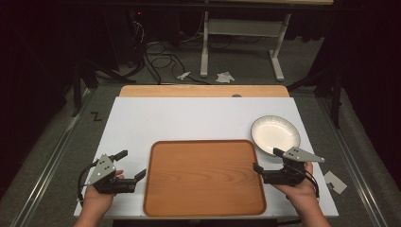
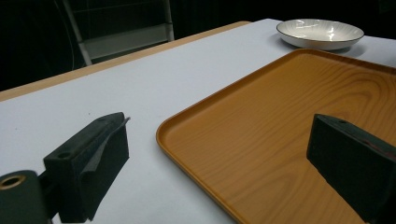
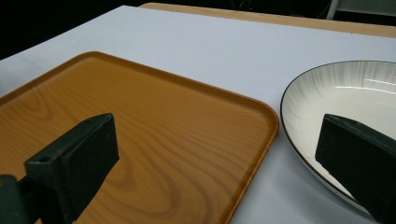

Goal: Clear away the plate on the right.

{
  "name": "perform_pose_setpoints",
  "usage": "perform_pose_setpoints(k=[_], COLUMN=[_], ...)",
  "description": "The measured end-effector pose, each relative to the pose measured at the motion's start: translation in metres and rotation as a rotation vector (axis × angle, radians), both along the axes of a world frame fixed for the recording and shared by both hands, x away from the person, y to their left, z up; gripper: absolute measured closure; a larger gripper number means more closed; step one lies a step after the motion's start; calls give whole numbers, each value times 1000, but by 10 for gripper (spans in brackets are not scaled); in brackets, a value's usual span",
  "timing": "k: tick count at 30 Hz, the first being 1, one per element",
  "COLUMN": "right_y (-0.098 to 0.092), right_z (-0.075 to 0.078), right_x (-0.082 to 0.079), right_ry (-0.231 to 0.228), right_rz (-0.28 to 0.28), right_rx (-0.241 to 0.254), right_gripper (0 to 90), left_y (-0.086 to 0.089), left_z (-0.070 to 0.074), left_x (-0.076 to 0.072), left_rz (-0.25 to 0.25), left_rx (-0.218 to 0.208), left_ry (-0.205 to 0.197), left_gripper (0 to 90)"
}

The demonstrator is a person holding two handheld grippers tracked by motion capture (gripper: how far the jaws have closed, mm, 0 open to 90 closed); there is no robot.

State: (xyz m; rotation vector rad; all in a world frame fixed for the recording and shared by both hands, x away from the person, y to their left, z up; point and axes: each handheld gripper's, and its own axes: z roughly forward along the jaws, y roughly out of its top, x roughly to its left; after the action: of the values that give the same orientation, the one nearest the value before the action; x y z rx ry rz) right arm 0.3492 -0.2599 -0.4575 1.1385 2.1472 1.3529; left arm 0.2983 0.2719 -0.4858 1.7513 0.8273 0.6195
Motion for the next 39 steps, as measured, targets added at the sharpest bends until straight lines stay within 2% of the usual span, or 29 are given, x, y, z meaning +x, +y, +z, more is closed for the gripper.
perform_pose_setpoints(k=[7,23,39], right_y=[-6,-28,-61], right_z=[0,-2,-6], right_x=[2,5,3], right_ry=[-4,-5,-3], right_rz=[-16,-91,-199], right_rx=[-5,-22,-8], right_gripper=[0,0,0], left_y=[0,0,-3], left_z=[0,1,2], left_x=[0,2,7], left_rz=[-2,6,15], left_rx=[3,6,6], left_ry=[0,-8,-15], left_gripper=[64,70,74])
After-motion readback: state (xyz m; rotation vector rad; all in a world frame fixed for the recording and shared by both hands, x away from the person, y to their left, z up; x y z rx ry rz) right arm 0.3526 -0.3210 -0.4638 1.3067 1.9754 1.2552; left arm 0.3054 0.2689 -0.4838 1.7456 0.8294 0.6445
